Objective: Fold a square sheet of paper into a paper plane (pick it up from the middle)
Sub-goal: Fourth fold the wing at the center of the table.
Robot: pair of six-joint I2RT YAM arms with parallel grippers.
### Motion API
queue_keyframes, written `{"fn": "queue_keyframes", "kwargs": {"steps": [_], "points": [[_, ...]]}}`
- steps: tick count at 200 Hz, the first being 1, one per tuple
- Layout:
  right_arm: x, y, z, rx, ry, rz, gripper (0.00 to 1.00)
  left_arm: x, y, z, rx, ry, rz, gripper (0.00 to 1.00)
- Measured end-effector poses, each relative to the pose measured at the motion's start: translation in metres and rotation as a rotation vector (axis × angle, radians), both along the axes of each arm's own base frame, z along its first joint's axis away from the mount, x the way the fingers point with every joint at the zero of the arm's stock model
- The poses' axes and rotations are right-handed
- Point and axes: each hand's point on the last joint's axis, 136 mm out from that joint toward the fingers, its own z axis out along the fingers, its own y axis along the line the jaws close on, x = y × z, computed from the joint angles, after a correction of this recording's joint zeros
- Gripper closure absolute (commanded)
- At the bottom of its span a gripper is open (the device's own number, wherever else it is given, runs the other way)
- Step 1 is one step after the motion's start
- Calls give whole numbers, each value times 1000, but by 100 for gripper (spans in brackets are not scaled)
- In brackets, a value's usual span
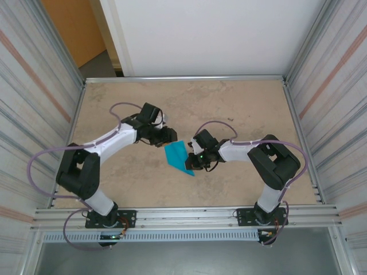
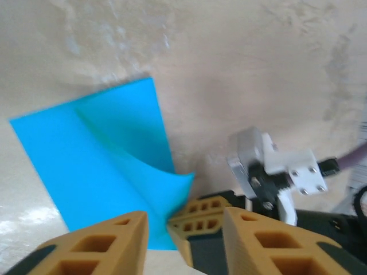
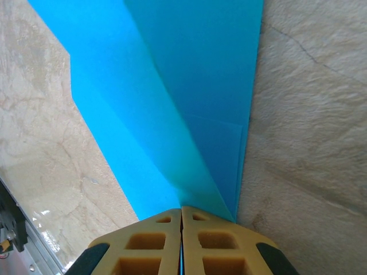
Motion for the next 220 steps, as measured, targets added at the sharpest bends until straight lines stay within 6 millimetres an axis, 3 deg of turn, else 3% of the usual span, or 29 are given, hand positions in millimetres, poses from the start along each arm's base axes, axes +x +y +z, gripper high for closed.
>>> {"fn": "queue_keyframes", "kwargs": {"steps": [52,114,220], "points": [[0,0,0,0,11,-13,94,-35,-18,-40,-127,87,-58,84],[0,0,0,0,12,-14,95,-29,-39,-57,-192,91,-88,87],[0,0,0,0,22,-28,94,-19,-37,-78,-123,88,-92,88]]}}
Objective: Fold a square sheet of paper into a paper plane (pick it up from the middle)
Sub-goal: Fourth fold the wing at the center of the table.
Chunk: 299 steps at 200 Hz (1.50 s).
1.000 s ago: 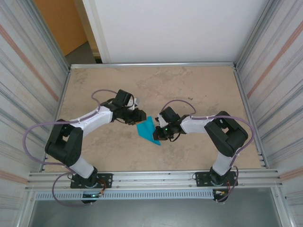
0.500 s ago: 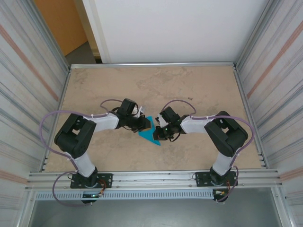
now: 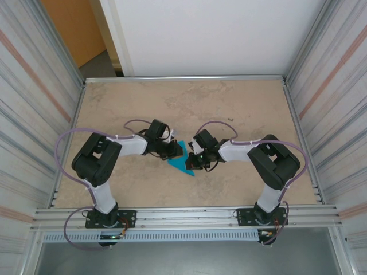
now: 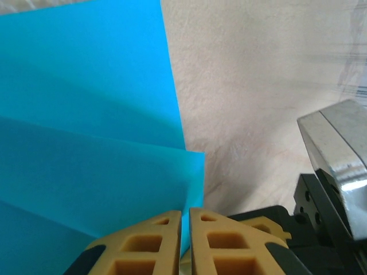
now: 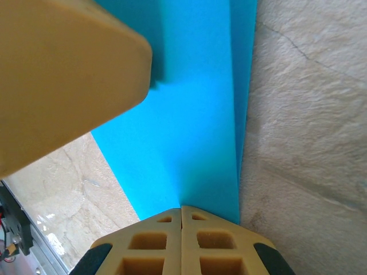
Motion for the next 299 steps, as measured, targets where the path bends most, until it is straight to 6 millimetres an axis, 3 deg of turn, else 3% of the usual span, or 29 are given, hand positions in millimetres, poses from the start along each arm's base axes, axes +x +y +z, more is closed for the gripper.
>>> {"fn": "queue_keyframes", "kwargs": {"steps": [129,175,220,299], "points": [[0,0,0,1,9,-14,94,2,5,-16,63,14,-5,89],[2,2,9,14,29,-65,81,2,6,-17,75,22,-1,89],[13,7,32,40,-23,-104,87,2,6,-17,77,25,-1,90],[25,15,20,-5,2,-105,91,2,8,-18,91,40,5,90]]}}
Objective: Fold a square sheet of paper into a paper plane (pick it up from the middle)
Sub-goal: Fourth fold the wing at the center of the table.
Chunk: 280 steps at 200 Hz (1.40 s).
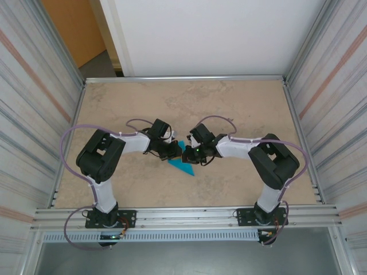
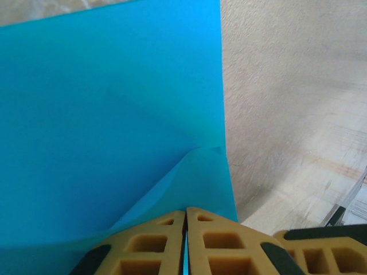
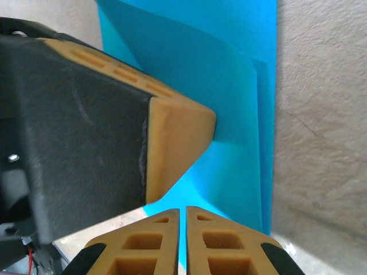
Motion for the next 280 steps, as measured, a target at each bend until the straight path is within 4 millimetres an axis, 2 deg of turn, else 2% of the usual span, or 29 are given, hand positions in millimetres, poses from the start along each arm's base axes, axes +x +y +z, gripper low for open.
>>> {"fn": "queue_keyframes", "kwargs": {"steps": [46,118,170,237,280], "points": [[-3,-2,-18,-41,36,10,92,0,0,0,1,3,3,91],[-4,-4,-18,-39,26,22,94,0,3,1,29,22,10,91],[-21,-19,-18,-67,42,45,93,-1,4,-1,49,52,10,91],[-37,-33,-15,-104,74,65,88,-1,4,0,51,55,10,90],[-41,-37,2,-87,54,62,84,-1,4,0,51,55,10,90]]}}
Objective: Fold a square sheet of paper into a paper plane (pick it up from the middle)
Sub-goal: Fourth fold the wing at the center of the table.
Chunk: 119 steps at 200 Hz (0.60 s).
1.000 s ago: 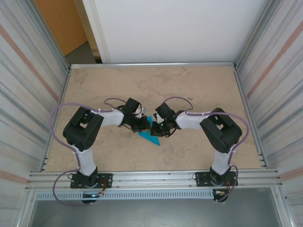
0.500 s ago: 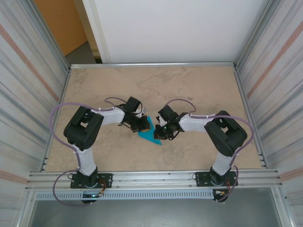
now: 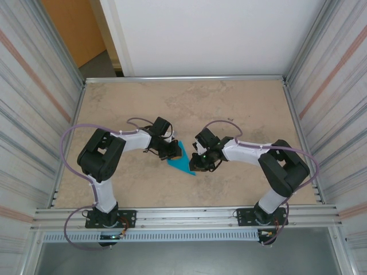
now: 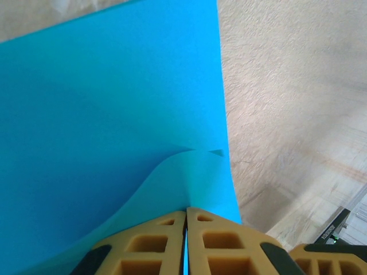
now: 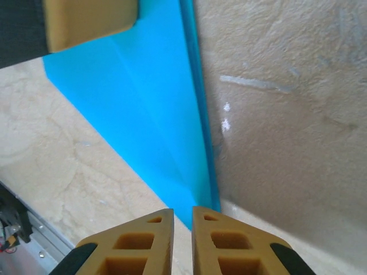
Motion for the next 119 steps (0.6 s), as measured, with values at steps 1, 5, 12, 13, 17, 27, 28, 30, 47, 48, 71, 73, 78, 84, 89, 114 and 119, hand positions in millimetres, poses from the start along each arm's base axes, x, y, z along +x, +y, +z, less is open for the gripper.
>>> {"fn": "queue_keyframes", "kwargs": {"steps": [1,5,12,13,17,27,28,30,47,48,71,73,78,84,89,114,119], "points": [[0,0,0,1,0,0,84,0,0,0,0,0,0,90],[0,0,1,3,-3,0,84,0,0,0,0,0,0,90],[0,1,1,4,-1,1,84,0,0,0,0,0,0,90],[0,0,1,4,-1,1,84,0,0,0,0,0,0,90],[0,0,1,4,0,1,84,0,0,0,0,0,0,90],[-1,0,0,0,4,1,81,0,0,0,-1,1,0,90],[-1,0,0,0,4,1,80,0,0,0,-1,0,0,90],[-1,0,0,0,4,1,80,0,0,0,-1,0,0,90],[1,-2,-1,-7,-1,-7,77,0,0,0,-1,0,-1,90],[1,-3,-1,-8,-1,-8,77,0,0,0,-1,0,-1,90],[2,-11,-7,-24,9,-28,76,0,0,0,-2,0,-1,89],[1,-12,-7,-25,10,-29,76,0,0,0,-2,0,-1,89],[1,-14,-8,-29,14,-32,76,0,0,0,-2,0,-1,88],[1,-15,-9,-32,18,-35,77,0,0,0,-3,-1,-1,88],[0,-16,-10,-32,20,-35,78,0,-1,0,-4,-1,-1,88],[-2,-13,-9,-25,24,-24,82,0,-1,1,-8,0,-2,88],[-3,-13,-9,-25,26,-20,83,0,-1,1,-8,0,-3,87]]}}
